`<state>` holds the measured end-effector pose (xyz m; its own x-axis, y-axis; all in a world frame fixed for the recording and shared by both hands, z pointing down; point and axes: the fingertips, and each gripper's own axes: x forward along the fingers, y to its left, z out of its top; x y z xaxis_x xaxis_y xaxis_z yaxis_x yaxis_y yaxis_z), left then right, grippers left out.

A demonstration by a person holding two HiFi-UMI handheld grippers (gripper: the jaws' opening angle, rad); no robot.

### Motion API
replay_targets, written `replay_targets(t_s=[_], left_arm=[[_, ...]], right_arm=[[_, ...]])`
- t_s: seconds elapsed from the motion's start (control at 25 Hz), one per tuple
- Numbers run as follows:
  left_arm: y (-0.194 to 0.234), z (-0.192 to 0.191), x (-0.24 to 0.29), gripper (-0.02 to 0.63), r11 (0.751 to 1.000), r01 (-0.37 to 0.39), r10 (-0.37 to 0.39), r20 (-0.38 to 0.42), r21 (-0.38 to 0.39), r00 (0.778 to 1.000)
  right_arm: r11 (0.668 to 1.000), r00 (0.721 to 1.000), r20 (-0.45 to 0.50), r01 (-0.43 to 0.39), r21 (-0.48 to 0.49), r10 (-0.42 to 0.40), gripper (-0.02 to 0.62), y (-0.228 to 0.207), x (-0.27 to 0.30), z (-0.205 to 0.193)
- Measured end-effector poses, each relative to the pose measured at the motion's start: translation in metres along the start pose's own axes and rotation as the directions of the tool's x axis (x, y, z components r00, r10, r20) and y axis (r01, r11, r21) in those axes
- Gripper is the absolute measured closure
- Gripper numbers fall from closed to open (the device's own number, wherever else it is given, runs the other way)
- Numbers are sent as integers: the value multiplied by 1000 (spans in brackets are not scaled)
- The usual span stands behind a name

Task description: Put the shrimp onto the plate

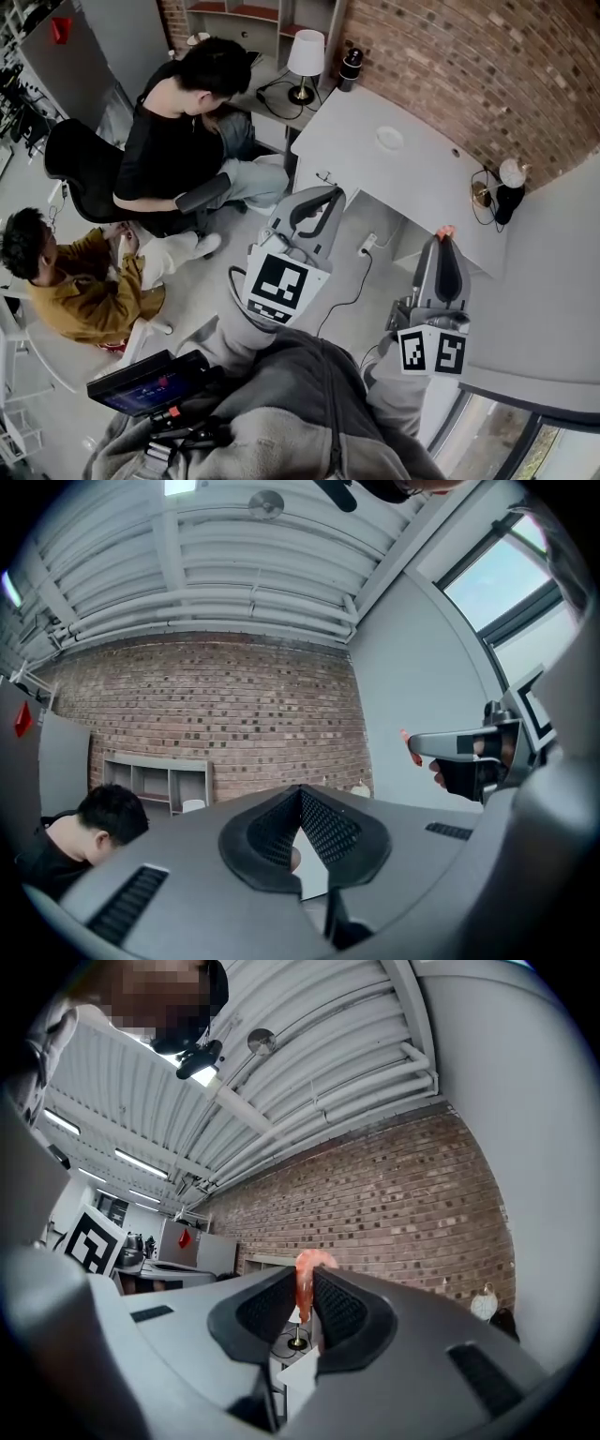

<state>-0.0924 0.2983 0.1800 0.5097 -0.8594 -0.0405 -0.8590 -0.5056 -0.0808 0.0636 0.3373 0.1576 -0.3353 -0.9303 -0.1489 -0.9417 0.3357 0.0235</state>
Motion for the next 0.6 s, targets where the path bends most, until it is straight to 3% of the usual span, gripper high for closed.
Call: replay_targets(t_s=[0.36, 0.6], left_arm=[[23, -3, -23, 601, 999, -30, 31, -16, 14, 999], [55, -3, -43, 601, 1000, -7, 7, -26, 13, 1000]], right_arm=[[1000, 1000, -1, -27, -1, 27, 539, 32, 4, 0], [1000, 1000, -1, 6, 0, -6, 538, 66, 15, 6]])
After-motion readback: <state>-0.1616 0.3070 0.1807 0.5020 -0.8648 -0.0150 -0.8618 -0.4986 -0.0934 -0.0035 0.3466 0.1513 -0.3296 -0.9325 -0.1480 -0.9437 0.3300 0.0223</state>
